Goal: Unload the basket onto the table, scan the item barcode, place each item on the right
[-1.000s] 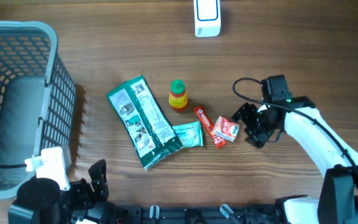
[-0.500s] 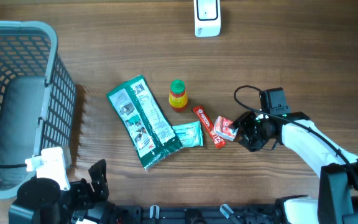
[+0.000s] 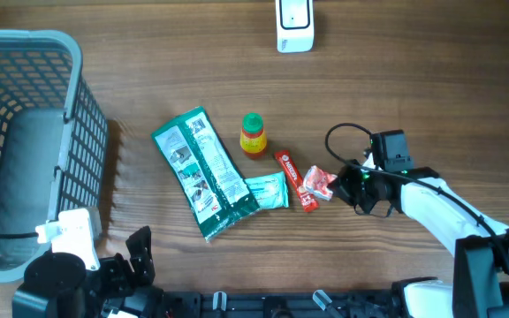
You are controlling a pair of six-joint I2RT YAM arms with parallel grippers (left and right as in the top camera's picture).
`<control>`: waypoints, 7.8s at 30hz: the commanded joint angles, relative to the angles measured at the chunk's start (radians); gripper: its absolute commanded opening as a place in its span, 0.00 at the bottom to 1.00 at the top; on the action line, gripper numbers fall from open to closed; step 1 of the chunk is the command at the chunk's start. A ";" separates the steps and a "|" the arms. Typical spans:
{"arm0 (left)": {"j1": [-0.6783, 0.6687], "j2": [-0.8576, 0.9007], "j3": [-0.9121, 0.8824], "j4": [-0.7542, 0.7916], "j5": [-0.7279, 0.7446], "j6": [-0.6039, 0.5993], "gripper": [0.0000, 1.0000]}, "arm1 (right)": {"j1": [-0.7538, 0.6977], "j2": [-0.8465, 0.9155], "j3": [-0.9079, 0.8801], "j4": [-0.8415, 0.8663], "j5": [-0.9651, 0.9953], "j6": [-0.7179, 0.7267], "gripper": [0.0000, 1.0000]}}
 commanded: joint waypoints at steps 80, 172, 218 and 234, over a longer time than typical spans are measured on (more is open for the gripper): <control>0.005 0.002 -0.001 0.002 0.002 -0.009 1.00 | -0.086 0.797 1.078 0.558 -0.411 1.225 0.05; 0.005 0.002 -0.001 0.002 0.002 -0.009 1.00 | 0.173 0.402 0.675 -0.142 -0.363 0.610 1.00; 0.005 0.002 -0.001 0.002 0.002 -0.009 1.00 | 0.304 0.253 0.667 -0.338 0.622 -0.423 0.52; 0.005 0.002 -0.001 0.002 0.002 -0.009 1.00 | 0.295 0.278 0.746 -0.381 0.612 -0.373 1.00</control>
